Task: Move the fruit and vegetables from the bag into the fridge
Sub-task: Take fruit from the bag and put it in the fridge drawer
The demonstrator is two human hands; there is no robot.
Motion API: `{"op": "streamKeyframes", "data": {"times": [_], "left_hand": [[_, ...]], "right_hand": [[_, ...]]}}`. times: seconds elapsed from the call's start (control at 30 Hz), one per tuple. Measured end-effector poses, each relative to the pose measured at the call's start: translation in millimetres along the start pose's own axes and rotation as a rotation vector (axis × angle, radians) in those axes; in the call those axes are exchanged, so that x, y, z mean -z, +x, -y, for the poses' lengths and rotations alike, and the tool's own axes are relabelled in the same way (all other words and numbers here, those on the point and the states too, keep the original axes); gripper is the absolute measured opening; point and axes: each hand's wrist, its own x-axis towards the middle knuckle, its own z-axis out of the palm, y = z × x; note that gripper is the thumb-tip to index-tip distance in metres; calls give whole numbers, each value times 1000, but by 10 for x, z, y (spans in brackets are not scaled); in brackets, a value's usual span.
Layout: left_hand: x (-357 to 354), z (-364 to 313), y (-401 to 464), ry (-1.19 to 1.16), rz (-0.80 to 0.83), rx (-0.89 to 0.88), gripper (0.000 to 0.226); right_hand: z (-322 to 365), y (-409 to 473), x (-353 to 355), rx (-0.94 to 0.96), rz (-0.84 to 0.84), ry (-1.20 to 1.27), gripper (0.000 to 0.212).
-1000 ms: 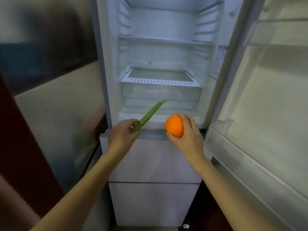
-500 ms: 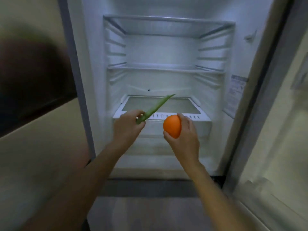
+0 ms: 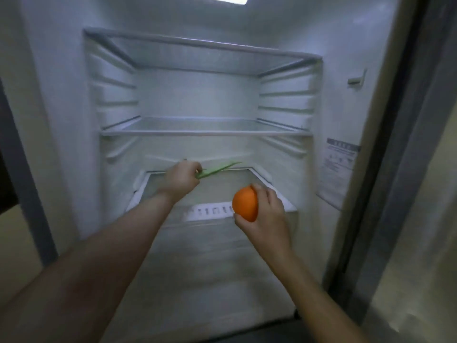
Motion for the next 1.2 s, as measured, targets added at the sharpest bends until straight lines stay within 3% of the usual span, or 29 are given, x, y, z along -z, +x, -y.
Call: {"op": "streamKeyframes", "data": {"times": [0.1,0.5,0.77,0.9,1.1,1.2], "left_hand": [[-127,89,215,6,92,36,32],[-325,254,468,56,172,85,32],[-162,124,105,105,34,30,30],[-63,-58,-412,80,-124,-25,32],[-27,-296,-1352,225,-193,-14,35],[-171,-331,-1928,143,-256,16,34]], "right_hand": [[-50,29,-49,22,9,-29,75],[-93,68,-142,13,11,-24,76],[-17,-75,-69,32,44,-50,76],[20,-235,-6,37,53,-33,75],[27,-600,27,21,36,60,74],[21,-784,37,9,71,98,73]]}}
